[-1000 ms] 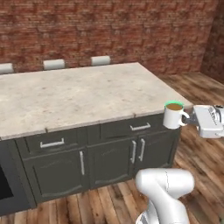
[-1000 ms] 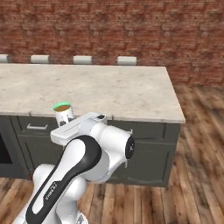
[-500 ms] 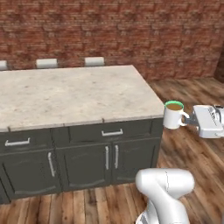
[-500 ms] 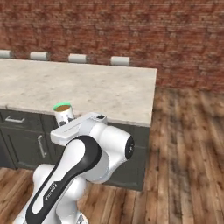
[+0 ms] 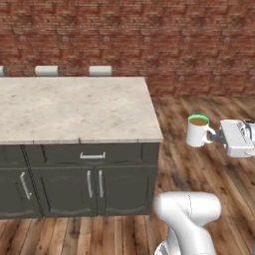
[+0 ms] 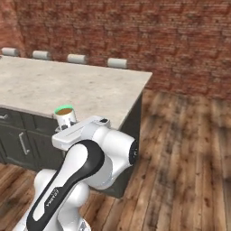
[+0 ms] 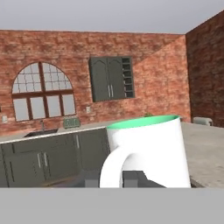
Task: Pick up the brewed coffee from the coffee machine and place it next to the breakfast plate on the dining counter.
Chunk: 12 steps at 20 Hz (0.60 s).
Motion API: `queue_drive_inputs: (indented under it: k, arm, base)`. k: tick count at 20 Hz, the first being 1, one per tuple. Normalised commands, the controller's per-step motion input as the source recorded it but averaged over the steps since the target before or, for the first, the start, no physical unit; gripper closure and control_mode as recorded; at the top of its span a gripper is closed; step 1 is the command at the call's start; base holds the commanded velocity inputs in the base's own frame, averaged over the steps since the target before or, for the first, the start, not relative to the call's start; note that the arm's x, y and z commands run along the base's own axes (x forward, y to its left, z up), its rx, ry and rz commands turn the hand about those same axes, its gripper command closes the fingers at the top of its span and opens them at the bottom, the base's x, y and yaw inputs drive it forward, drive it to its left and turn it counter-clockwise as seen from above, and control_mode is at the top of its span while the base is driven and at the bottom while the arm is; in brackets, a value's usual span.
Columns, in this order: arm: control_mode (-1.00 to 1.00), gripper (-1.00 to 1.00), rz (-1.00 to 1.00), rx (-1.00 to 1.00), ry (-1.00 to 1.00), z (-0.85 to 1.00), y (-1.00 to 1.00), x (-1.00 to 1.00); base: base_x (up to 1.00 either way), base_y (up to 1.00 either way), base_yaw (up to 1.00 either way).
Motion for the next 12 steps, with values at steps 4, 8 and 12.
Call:
queue_drive_inputs:
  k: [4, 8, 12]
  arm:
    - [1.0, 1.0, 0.0, 0.0, 0.0, 0.0, 0.0, 0.0]
    - [1.0, 1.0, 0.0, 0.0, 0.0, 0.0, 0.0, 0.0]
    - [1.0, 1.0, 0.0, 0.0, 0.0, 0.0, 0.0, 0.0]
  base:
    - [0.51, -1.0, 0.28]
    - [0.65, -1.0, 0.27]
    - [0.75, -1.0, 0.26]
